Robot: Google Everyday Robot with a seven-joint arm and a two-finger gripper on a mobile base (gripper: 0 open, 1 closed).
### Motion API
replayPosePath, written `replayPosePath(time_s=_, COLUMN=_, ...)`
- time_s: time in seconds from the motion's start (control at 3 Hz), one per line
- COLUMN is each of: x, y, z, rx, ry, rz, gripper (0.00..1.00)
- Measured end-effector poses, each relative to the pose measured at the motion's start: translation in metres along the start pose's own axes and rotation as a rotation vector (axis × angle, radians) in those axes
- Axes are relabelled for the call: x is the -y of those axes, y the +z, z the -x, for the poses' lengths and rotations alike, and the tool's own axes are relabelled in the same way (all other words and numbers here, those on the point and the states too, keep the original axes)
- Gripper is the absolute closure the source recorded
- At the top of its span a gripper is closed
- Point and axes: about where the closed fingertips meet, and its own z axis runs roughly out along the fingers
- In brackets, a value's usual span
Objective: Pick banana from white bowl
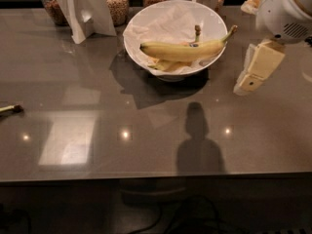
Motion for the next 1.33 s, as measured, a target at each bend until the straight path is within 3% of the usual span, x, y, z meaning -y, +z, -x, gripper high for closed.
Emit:
replayPosePath(time_s=0.33, x=0.024, y=0.016, z=0.013, rx=0.025, ry=-0.015, rz=-0.015, gripper=0.05)
replayPosePath(time_s=0.67, x=0.048, y=0.034, z=0.022, rx=0.029, ry=-0.027, rz=-0.018, gripper=0.18)
replayPosePath(time_s=1.0, x=0.065, y=0.050, z=0.032, rx=0.030, ry=-0.038, rz=-0.009, gripper=0.29)
replayPosePath(time_s=1.33, x=0.074, y=0.063, z=0.047, rx=0.038, ry=-0.058, rz=0.008, gripper=0.33)
